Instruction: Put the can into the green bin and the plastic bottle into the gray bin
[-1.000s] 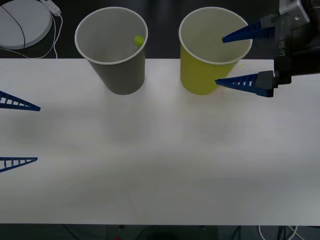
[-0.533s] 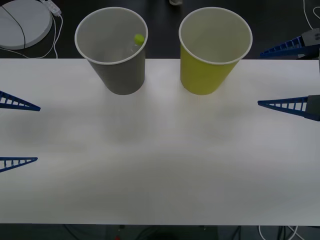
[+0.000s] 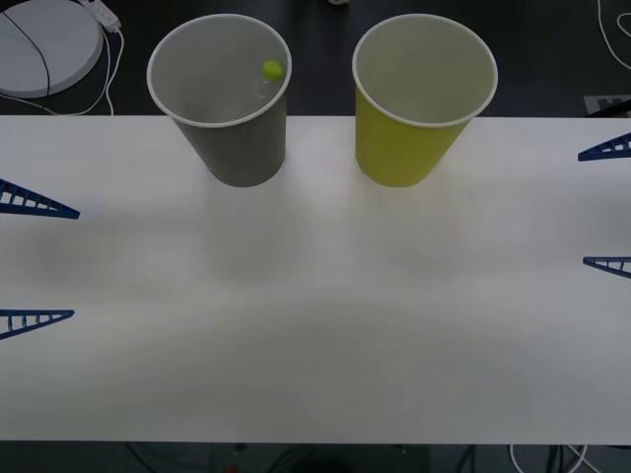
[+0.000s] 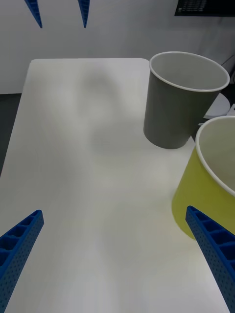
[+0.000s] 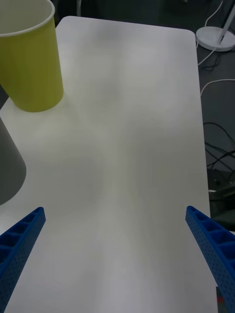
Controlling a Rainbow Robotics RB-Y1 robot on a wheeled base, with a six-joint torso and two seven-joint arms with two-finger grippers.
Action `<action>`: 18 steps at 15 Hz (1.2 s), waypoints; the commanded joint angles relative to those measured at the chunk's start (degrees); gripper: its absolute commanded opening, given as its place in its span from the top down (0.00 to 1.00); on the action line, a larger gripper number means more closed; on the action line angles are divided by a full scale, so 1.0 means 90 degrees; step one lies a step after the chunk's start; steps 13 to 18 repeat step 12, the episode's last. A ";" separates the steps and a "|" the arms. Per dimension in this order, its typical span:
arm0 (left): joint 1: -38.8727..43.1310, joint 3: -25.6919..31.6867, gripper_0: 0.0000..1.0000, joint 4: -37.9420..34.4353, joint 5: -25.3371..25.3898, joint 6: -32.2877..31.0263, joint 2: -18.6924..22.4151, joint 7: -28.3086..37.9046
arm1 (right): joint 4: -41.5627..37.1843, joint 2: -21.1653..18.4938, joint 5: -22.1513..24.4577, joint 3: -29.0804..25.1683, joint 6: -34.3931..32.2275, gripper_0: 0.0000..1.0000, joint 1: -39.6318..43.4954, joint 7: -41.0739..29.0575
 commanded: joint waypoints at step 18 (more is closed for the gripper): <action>0.0000 0.0000 0.00 0.0000 0.0000 0.0000 0.0000 0.0000 | 0.0030 0.0032 -0.0126 -0.0421 -0.0371 0.00 0.0789 0.0431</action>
